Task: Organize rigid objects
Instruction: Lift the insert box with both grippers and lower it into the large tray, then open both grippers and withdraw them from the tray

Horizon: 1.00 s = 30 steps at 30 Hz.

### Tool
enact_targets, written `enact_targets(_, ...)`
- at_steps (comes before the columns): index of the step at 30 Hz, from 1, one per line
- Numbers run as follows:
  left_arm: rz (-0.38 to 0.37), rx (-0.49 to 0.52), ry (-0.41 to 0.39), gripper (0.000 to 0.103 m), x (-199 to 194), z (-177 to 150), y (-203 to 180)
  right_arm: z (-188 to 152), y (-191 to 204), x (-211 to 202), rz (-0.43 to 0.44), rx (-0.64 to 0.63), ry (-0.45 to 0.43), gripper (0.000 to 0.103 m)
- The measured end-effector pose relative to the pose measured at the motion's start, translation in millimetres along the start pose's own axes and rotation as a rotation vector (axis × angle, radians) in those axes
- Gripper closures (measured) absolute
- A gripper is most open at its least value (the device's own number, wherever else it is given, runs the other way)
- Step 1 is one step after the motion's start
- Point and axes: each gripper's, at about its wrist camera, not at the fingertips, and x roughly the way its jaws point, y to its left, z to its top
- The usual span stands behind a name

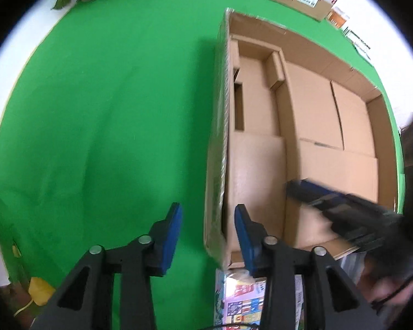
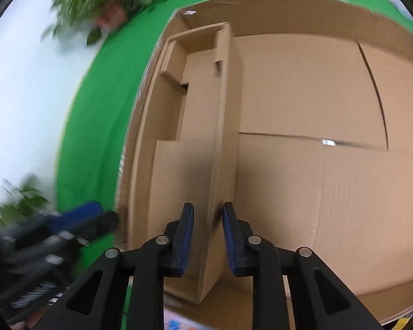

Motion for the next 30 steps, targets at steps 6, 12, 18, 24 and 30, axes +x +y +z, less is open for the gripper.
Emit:
enact_targets(6, -0.046, 0.000, 0.089, 0.081, 22, -8, 0, -10, -43, -59, -0.126, 0.005, -0.082, 0.050)
enact_targets(12, -0.015, 0.040, 0.091, 0.092, 25, -18, -15, -39, -126, -61, -0.383, 0.123, 0.019, 0.087)
enact_targets(18, 0.026, 0.051, 0.111, 0.092, 28, -25, -23, -48, -139, -51, -0.417, 0.090, 0.072, 0.100)
enact_targets(24, 0.098, 0.096, 0.122, 0.089, 29, -27, -43, -38, -130, -82, -0.371, 0.086, -0.047, 0.063)
enact_targets(30, 0.235, 0.161, -0.261, 0.015, -39, -44, -88, -62, -106, -148, -0.269, -0.002, -0.268, 0.001)
